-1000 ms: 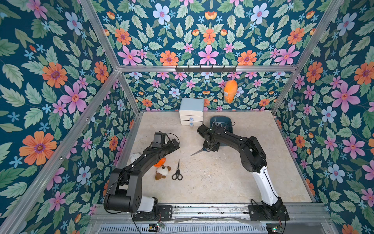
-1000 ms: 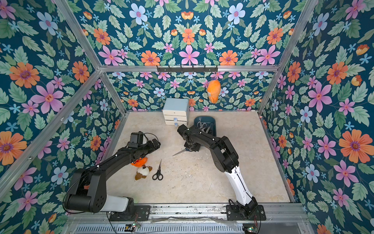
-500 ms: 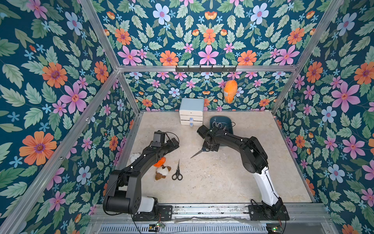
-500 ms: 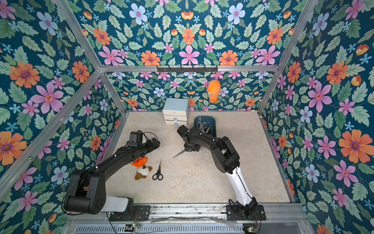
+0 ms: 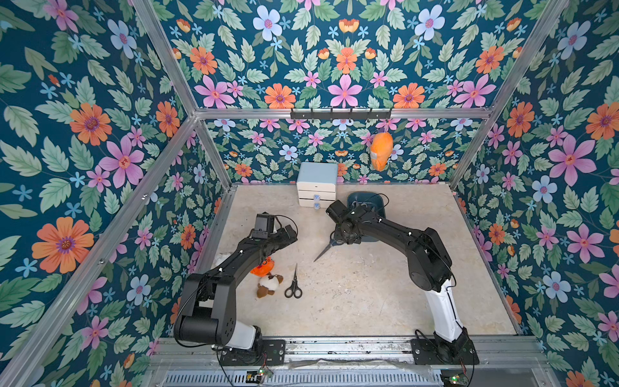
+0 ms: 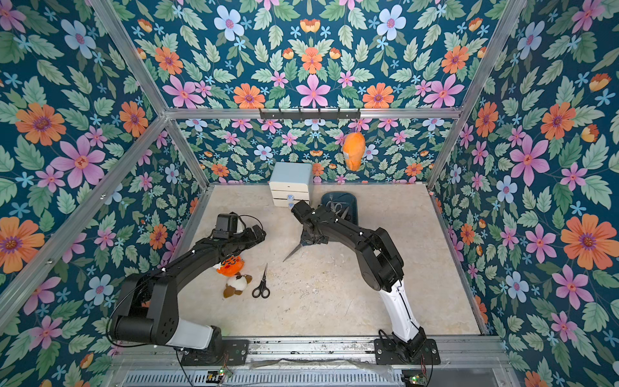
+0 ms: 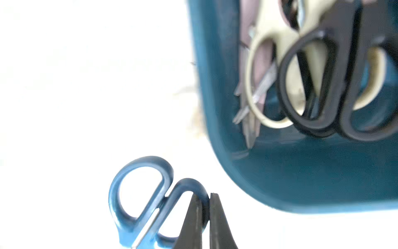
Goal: Put the scissors into the storage box
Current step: Pick up the scissors from the center of the board, then place the scissors in the storage box.
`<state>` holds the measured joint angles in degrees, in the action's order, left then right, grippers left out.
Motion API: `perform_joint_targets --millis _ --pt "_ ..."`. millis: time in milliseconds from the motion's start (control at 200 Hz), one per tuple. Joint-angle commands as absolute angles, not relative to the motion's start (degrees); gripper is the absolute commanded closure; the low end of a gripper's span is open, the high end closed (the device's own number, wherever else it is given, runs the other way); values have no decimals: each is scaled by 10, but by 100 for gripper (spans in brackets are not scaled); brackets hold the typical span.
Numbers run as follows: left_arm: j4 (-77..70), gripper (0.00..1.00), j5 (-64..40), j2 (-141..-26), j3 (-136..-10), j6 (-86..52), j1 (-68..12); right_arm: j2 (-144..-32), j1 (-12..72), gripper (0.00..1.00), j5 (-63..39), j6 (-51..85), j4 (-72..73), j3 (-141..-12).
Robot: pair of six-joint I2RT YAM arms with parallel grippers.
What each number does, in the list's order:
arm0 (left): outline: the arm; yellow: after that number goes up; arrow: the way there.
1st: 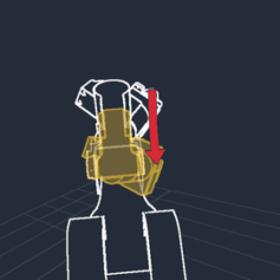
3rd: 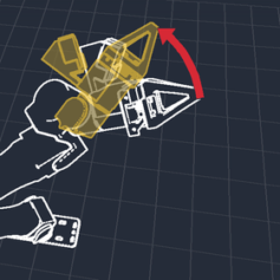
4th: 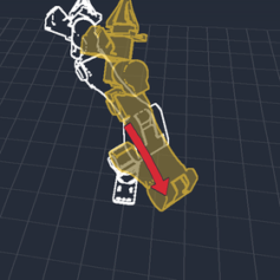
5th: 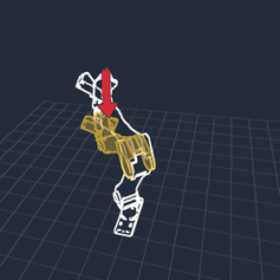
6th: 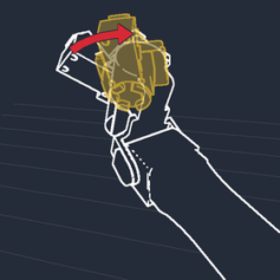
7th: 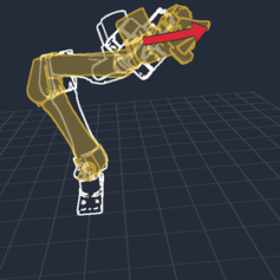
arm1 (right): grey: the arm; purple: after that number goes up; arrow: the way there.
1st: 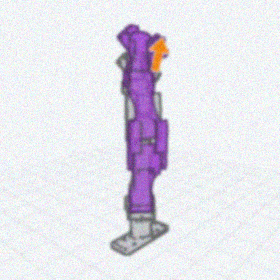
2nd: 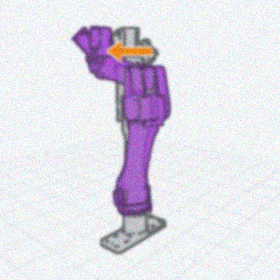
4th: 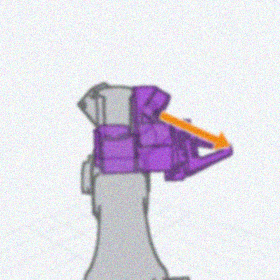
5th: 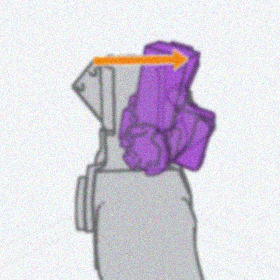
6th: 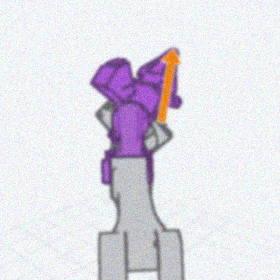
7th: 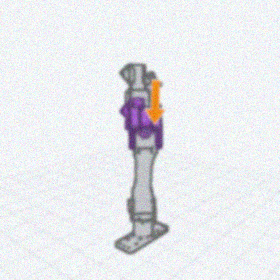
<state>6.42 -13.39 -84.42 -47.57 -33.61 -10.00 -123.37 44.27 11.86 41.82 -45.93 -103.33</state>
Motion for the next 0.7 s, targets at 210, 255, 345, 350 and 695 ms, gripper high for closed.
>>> perform_joint_targets --millis 210,255,345,350,695 --pt "67 1 -147 -880 -519 -328 -99 -1200 441 100 120 312 -511 -1085" --pt "67 1 -148 -884 -524 -327 -99 -1205 438 100 132 294 -531 -1109" --pt "73 1 -151 -895 -536 -327 -99 -1214 427 100 144 265 -564 -1151" --pt "73 1 -151 -895 -537 -327 -99 -1213 426 100 144 263 -565 -1153" --pt "73 1 -145 -920 -568 -335 -99 -1259 318 100 123 198 -626 -1273"
